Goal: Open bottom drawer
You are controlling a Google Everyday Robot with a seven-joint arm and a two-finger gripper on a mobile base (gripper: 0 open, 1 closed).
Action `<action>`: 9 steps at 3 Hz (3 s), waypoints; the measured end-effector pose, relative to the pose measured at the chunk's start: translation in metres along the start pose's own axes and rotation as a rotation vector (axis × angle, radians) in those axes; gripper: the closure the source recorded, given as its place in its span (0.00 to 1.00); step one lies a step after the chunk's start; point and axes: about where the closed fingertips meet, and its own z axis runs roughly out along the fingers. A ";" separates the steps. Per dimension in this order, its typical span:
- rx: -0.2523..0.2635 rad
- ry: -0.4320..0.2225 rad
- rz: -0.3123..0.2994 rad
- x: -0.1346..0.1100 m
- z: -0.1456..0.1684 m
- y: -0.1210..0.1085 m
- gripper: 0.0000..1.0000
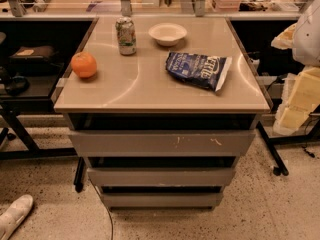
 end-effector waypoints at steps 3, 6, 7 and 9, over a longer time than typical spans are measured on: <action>-0.102 -0.056 -0.041 0.004 0.061 0.059 0.00; -0.228 -0.155 -0.067 0.029 0.206 0.145 0.00; -0.242 -0.168 -0.061 0.029 0.216 0.147 0.00; -0.272 -0.204 -0.030 0.052 0.337 0.180 0.00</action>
Offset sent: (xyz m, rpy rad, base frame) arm -0.0425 0.0177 -0.0867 0.0378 0.1522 0.0616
